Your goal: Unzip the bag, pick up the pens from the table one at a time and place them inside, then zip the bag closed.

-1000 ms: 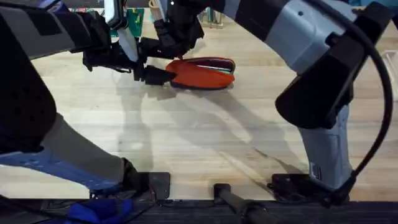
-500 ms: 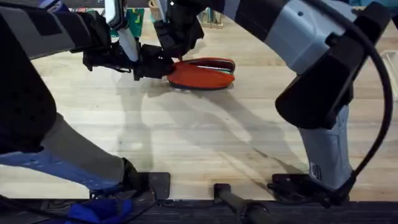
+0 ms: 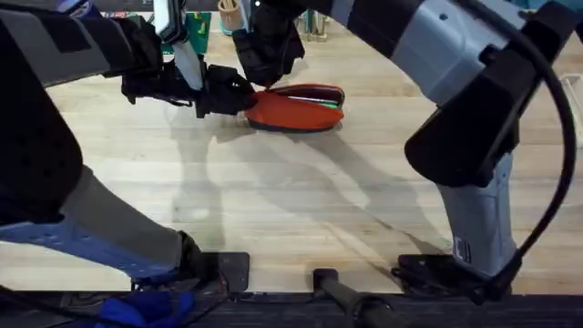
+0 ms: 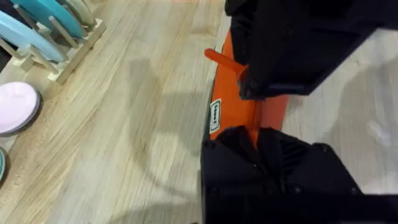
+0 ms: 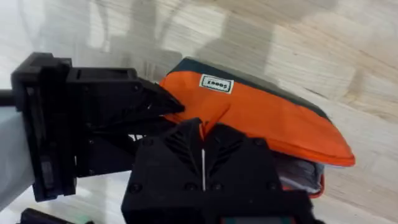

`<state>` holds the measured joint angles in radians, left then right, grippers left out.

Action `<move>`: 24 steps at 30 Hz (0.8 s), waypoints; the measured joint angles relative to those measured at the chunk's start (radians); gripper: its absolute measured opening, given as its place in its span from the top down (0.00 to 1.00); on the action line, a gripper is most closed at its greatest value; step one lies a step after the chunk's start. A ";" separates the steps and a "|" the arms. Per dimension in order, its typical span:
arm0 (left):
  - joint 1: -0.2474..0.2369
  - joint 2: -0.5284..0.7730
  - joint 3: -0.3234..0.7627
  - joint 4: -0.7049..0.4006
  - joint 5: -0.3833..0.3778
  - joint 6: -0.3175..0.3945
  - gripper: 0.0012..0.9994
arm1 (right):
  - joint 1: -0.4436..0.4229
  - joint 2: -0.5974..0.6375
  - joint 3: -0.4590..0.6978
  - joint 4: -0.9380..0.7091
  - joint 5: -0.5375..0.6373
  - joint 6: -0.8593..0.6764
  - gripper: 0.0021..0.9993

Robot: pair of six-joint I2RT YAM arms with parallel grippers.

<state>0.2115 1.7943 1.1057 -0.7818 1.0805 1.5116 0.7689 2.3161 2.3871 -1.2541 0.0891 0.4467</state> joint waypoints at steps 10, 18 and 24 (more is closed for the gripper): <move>0.000 0.000 0.000 0.000 0.000 0.000 0.96 | -0.015 0.000 0.000 -0.018 -0.004 0.037 0.97; 0.000 0.000 0.000 0.001 0.000 0.000 0.96 | -0.035 0.000 0.000 -0.026 -0.011 0.050 0.97; 0.000 0.000 0.000 0.001 0.000 0.000 0.96 | -0.040 0.000 0.000 -0.030 -0.015 0.055 0.97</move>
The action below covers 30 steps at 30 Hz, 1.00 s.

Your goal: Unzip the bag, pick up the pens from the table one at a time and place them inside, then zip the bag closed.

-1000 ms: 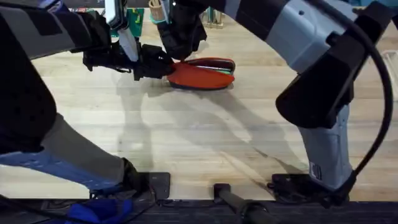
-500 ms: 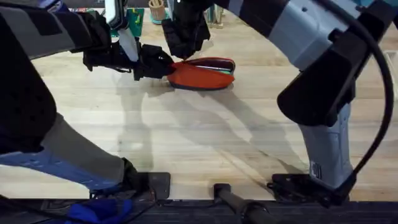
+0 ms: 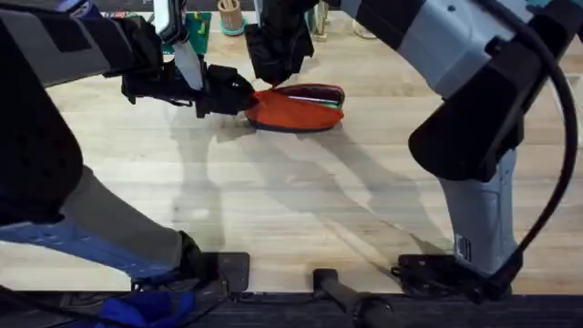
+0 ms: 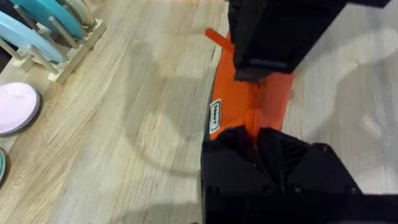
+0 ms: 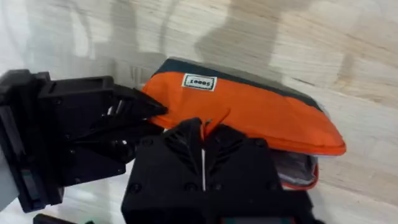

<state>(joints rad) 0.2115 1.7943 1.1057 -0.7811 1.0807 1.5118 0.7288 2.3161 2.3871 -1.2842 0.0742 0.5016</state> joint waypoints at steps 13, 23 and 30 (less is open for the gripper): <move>-0.002 0.000 0.000 0.000 0.000 0.000 0.96 | -0.004 0.000 0.000 -0.015 0.000 -0.058 0.97; -0.002 0.000 0.000 0.000 0.000 0.000 0.96 | -0.019 0.000 0.000 -0.016 -0.040 -0.205 0.97; -0.002 0.000 0.000 0.000 0.000 0.000 0.96 | -0.035 0.000 0.000 -0.028 -0.057 -0.274 0.97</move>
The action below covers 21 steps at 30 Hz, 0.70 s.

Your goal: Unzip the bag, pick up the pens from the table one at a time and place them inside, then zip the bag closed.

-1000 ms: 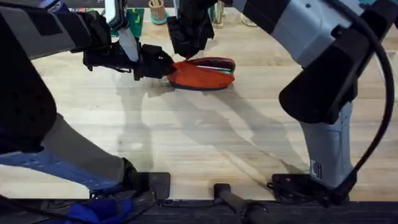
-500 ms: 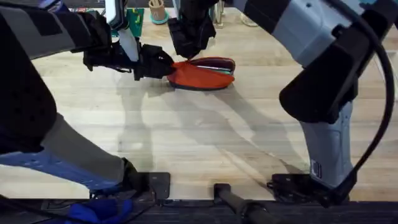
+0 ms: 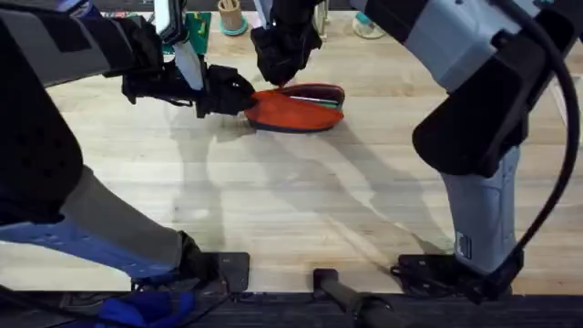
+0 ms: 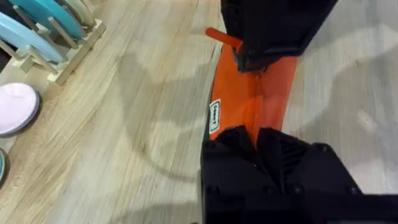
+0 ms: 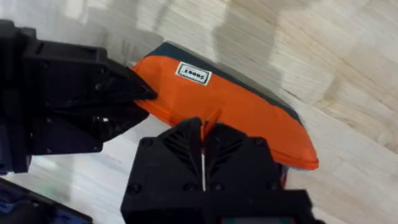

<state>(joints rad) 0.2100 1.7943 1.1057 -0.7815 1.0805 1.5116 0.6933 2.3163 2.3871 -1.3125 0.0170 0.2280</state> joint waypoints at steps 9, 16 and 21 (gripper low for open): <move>0.000 0.000 0.000 0.000 0.000 0.000 0.96 | -0.020 0.000 -0.029 -0.004 -0.008 -0.044 0.97; -0.002 0.000 0.000 0.000 0.000 0.000 0.96 | -0.052 0.000 -0.033 -0.013 -0.052 -0.073 0.97; -0.003 0.000 0.000 0.000 0.000 0.000 0.96 | -0.064 -0.003 -0.051 -0.016 -0.067 -0.095 0.96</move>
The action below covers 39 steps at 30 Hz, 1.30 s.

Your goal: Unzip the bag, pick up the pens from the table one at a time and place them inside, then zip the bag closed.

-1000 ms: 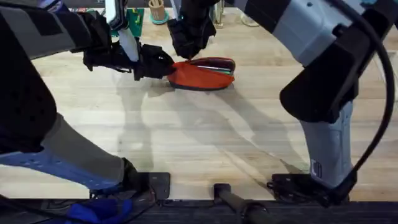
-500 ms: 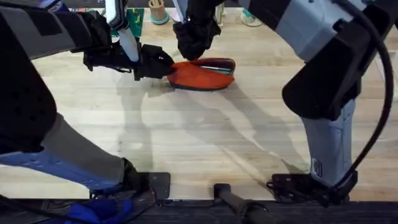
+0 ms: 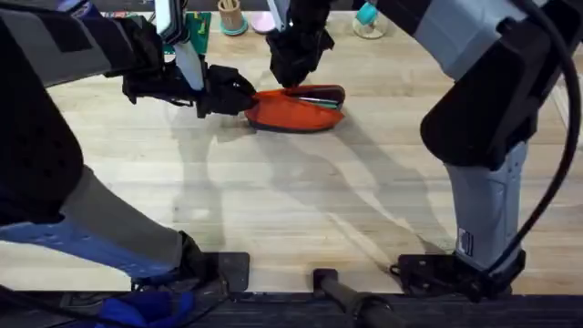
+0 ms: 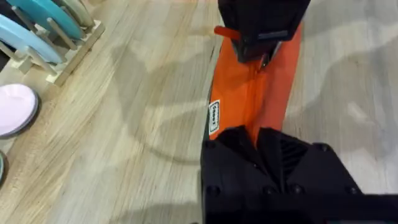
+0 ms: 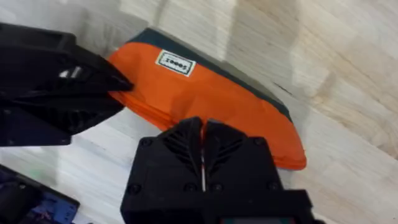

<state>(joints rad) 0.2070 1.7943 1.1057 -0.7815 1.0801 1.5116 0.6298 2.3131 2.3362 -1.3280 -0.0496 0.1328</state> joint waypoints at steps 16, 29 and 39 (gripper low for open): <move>0.001 0.000 0.000 -0.004 0.000 0.000 0.96 | -0.085 -0.293 -0.468 0.189 0.012 -0.039 0.97; 0.001 0.000 0.000 -0.004 0.000 0.000 0.96 | -0.139 -0.306 -0.511 0.197 0.008 -0.060 0.97; 0.001 0.000 0.000 -0.007 0.000 0.000 0.96 | -0.179 -0.425 -0.702 0.279 0.009 -0.063 0.97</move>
<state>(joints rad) 0.2081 1.7943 1.1057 -0.7887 1.0801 1.5116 0.4510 1.8878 1.6344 -1.0494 -0.0409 0.0696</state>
